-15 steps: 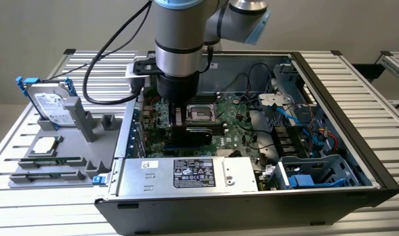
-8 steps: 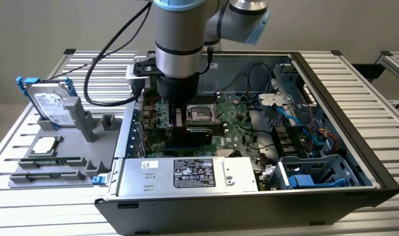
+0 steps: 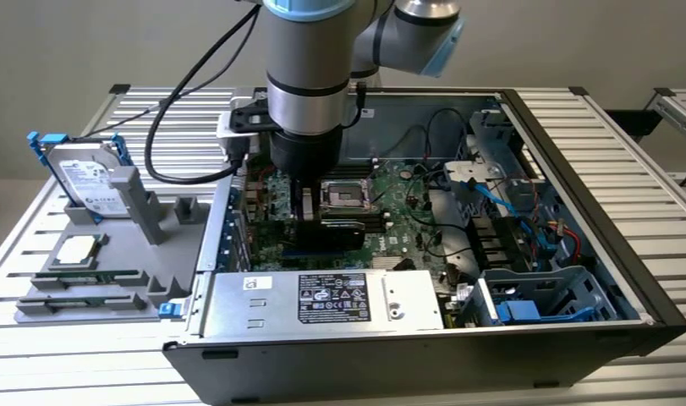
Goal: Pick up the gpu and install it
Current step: 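Insert the gpu into the slot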
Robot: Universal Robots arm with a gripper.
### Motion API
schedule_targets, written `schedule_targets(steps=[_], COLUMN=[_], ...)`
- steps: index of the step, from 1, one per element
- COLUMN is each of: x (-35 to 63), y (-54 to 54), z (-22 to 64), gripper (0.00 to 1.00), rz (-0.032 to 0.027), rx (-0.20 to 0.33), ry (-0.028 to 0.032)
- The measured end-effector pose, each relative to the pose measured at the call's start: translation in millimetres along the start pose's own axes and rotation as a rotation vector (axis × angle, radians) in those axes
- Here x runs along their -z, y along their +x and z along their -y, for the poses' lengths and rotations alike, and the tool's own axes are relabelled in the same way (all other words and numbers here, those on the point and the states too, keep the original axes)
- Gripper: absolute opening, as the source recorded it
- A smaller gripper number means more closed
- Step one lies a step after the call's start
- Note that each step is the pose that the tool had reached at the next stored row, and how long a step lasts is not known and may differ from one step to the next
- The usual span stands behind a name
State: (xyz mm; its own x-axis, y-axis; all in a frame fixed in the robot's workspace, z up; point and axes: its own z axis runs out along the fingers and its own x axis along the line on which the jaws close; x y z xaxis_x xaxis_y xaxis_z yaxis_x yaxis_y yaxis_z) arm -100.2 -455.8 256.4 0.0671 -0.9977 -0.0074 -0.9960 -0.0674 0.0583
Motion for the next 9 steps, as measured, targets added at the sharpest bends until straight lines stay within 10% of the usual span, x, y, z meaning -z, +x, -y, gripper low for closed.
schedule_targets(steps=[9], x=[-1.1], y=[0.0], z=[0.1], gripper=[0.37], rz=[0.0004], rx=[0.003], ry=[0.0000])
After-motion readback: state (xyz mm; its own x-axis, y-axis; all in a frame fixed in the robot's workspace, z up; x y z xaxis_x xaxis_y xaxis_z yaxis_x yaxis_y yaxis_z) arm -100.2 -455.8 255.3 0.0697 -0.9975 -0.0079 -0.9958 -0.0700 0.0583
